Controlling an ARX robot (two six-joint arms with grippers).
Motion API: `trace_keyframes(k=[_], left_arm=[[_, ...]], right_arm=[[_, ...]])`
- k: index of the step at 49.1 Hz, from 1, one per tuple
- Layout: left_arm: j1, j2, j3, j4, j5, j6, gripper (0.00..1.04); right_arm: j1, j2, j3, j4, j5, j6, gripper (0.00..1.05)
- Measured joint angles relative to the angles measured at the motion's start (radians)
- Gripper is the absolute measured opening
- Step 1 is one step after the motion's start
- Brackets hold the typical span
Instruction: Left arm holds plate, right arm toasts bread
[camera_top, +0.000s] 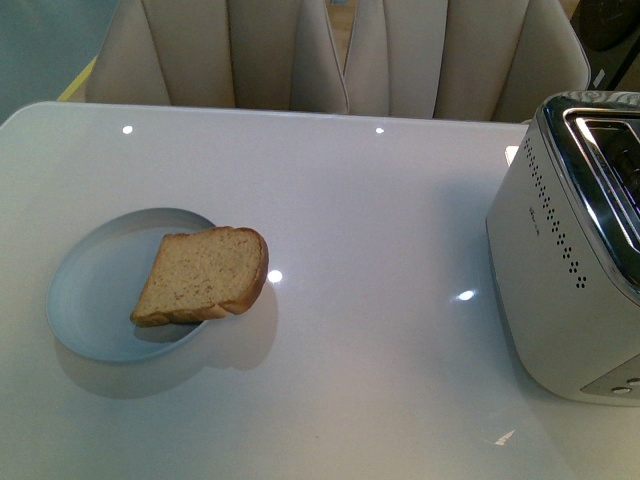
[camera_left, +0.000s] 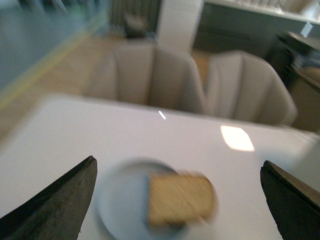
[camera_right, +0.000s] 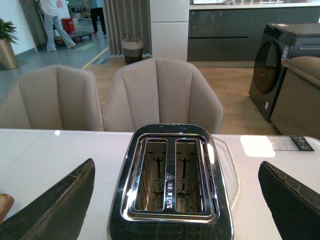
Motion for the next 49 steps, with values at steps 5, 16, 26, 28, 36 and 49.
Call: trace_keyframes(k=[5,16,26,28,36,49], left_arm=[[0.057,0.094,0.03,-0.093,0.304,-0.288,0.98],[0.015,0.455,0.057,0.237,0.235,-0.325,0.98],[0.07,1.069,0.209,0.584,0.167,-0.058,0.98],[0.08,1.146,0.229,0.607,0.157,-0.026,0.98],[0.098,1.482,0.33,0.69,0.064,0.093,0.98],[0.062,1.802,0.47,0.777,-0.071,0.176,0.98]], right_arm=[[0.0,0.0,0.0,0.0,-0.001,0.0,0.96],[0.0,0.0,0.0,0.0,0.0,0.0,0.96],[0.0,0.0,0.0,0.0,0.0,0.0,0.96],[0.0,0.0,0.0,0.0,0.0,0.0,0.96],[0.0,0.0,0.0,0.0,0.0,0.0,0.96],[0.0,0.0,0.0,0.0,0.0,0.0,0.96]])
